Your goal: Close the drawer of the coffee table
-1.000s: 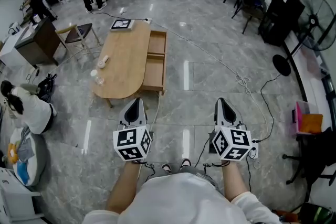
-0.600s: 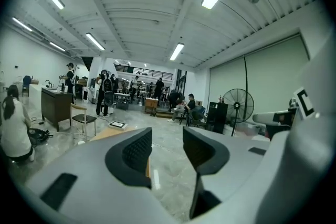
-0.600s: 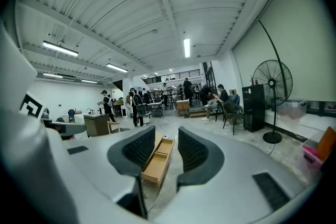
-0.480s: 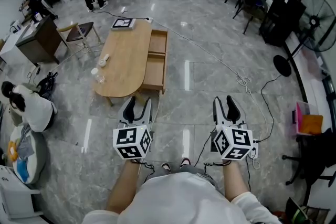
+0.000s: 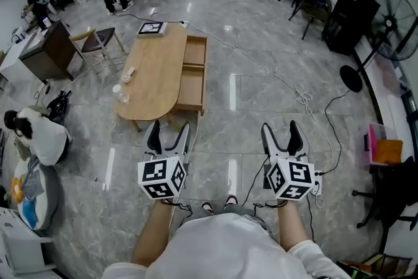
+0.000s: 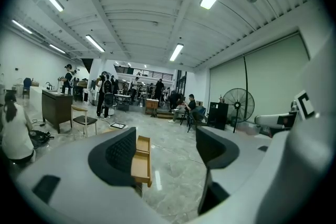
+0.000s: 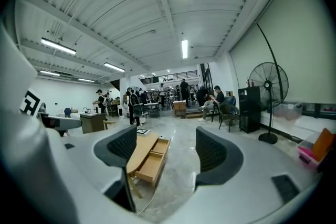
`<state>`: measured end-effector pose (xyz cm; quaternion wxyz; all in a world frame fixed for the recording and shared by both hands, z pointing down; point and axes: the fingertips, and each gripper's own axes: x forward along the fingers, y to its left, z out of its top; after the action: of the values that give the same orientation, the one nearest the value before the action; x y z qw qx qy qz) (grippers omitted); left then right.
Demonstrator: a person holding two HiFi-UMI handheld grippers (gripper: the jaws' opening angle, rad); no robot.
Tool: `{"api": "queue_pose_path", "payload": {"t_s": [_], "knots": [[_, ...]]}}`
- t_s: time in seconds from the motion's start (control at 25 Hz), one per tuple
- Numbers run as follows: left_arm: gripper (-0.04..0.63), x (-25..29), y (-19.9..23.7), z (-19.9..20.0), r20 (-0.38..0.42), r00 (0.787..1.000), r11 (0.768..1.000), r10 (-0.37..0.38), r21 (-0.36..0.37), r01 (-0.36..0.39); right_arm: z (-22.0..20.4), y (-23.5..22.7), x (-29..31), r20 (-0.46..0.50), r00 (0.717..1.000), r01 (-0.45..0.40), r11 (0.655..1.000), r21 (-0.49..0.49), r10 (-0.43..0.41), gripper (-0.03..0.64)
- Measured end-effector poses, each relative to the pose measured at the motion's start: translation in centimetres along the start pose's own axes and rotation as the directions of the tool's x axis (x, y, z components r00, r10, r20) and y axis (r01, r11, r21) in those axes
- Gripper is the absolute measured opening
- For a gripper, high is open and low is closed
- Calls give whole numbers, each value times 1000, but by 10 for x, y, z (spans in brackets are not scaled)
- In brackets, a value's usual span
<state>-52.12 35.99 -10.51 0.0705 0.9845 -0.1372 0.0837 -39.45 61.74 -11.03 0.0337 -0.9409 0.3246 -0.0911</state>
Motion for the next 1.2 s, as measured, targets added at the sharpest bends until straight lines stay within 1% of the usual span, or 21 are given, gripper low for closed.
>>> {"api": "queue_pose_path", "payload": {"t_s": [0.28, 0.52, 0.8, 0.92, 1.2], "knots": [[397, 1, 0, -1, -9, 1000, 1000, 13, 10, -12, -2, -15, -3, 10, 999, 31, 999, 11, -31, 441], [447, -1, -1, -6, -6, 999, 999, 40, 28, -39, -5, -25, -7, 15, 998, 54, 999, 7, -54, 520], [492, 1, -10, -10, -10, 1000, 999, 29, 15, -29, -3, -42, -13, 36, 996, 80, 997, -5, -80, 587], [508, 3, -13, -11, -9, 1000, 1000, 25, 5, -25, -2, -47, -14, 43, 995, 89, 996, -7, -89, 588], [520, 20, -24, -12, -18, 999, 1000, 28, 7, -28, -2, -70, -4, 42, 994, 101, 995, 13, -102, 588]]}}
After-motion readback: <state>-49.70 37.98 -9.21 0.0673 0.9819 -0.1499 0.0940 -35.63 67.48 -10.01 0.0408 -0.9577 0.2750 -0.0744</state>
